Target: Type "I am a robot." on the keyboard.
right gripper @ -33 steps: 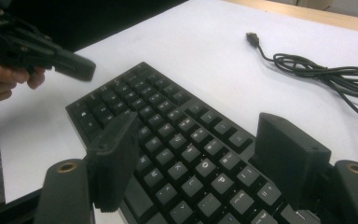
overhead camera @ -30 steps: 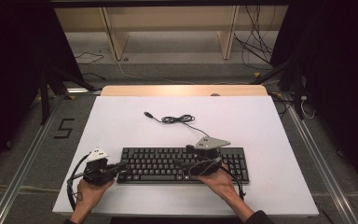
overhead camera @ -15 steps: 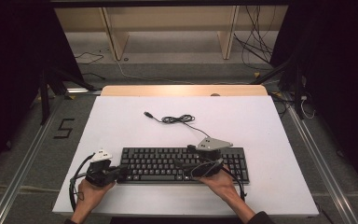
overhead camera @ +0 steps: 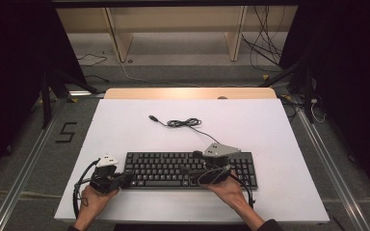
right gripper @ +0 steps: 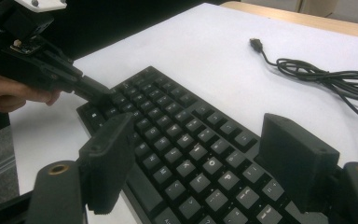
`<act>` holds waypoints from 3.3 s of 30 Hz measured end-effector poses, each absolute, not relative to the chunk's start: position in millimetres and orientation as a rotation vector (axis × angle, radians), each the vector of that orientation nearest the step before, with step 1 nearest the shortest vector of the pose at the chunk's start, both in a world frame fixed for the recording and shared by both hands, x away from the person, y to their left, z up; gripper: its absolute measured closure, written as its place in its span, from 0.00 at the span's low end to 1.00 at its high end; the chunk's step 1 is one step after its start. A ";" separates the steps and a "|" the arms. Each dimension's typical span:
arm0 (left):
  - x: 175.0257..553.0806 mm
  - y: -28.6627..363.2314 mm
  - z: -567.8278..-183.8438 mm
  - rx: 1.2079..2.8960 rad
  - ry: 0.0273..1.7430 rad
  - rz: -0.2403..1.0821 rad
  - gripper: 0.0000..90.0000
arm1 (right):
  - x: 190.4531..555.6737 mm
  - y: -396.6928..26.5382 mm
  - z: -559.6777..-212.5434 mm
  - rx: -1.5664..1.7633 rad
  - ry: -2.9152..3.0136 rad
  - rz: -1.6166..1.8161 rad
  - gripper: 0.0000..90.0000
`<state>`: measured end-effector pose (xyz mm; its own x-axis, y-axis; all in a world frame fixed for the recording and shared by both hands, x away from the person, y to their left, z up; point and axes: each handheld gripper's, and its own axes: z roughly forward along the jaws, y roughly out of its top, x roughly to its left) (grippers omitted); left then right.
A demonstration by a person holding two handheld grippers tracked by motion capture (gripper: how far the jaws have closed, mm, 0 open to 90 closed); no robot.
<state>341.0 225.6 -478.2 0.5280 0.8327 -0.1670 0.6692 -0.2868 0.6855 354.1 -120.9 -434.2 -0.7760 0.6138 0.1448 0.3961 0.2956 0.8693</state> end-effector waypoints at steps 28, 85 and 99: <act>335.3 222.8 -463.5 1.874 1.168 0.306 0.62 | 358.6 -111.6 -438.1 0.920 2.365 1.470 0.36; 330.4 223.7 -455.2 1.751 1.156 0.371 0.31 | 350.6 -60.7 -474.2 0.748 2.677 1.221 1.00; 330.9 223.2 -456.0 1.759 1.158 0.372 0.31 | 351.0 -58.8 -479.7 0.753 2.685 1.159 1.00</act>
<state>330.9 223.2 -456.0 0.5026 0.8315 -0.2366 0.5381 -0.0867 0.8384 351.0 -58.8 -479.7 -0.8688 0.4884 0.0823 0.3948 0.5826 0.7105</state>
